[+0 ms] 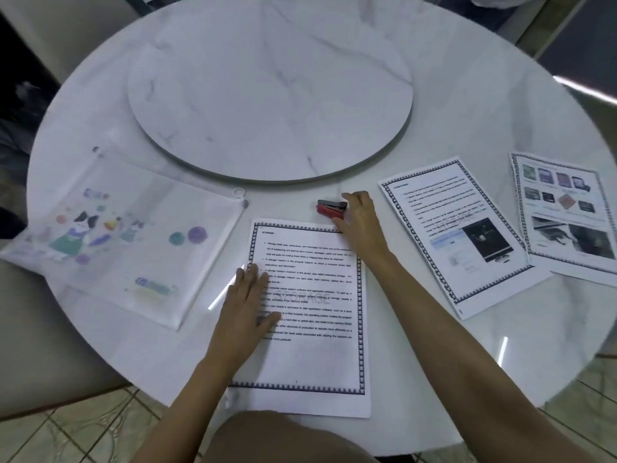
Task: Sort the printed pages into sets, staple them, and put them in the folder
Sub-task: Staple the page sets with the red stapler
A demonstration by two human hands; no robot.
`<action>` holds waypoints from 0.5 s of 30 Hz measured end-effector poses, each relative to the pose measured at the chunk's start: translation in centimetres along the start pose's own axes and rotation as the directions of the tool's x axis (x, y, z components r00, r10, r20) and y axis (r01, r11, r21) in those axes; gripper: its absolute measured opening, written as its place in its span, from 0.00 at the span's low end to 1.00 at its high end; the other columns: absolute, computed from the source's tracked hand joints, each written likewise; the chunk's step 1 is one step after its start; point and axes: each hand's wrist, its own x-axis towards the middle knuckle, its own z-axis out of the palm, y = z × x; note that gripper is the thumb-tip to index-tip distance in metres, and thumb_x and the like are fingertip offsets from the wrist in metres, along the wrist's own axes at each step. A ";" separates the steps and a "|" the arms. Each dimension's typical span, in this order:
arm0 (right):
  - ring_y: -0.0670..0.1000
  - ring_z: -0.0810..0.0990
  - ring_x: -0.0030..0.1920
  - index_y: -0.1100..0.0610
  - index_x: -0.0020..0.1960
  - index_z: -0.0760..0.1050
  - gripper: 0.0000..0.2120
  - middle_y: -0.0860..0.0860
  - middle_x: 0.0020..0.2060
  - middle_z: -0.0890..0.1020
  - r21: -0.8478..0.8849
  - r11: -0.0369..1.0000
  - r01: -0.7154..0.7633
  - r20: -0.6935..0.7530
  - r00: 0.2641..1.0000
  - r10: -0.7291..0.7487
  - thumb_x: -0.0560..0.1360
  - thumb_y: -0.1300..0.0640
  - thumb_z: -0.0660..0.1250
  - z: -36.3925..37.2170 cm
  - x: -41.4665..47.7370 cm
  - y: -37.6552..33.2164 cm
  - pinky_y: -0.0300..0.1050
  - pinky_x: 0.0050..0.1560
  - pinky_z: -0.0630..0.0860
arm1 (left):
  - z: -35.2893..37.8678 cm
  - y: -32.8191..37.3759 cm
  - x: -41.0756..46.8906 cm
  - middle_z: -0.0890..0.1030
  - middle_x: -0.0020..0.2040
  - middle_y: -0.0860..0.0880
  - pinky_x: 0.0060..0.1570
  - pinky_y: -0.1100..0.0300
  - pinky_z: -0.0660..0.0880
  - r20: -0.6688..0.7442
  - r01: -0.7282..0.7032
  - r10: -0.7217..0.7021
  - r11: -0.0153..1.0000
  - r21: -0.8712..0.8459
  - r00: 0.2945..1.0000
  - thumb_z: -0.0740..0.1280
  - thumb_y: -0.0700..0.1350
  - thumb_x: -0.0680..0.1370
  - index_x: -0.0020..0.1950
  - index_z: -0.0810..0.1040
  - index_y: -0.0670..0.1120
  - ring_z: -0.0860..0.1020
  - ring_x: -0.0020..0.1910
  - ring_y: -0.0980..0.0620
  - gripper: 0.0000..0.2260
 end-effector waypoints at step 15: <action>0.58 0.70 0.63 0.64 0.66 0.68 0.20 0.62 0.62 0.69 0.054 0.993 -0.106 -0.175 0.978 0.113 0.75 0.64 0.66 -14.7 -4.1 20.6 0.35 0.63 0.62 | 4.7 14.7 4.4 0.64 0.73 0.47 0.69 0.62 0.52 -0.212 0.106 -0.163 0.961 -0.256 0.964 0.61 0.39 0.78 0.72 0.64 0.45 0.57 0.74 0.50 0.21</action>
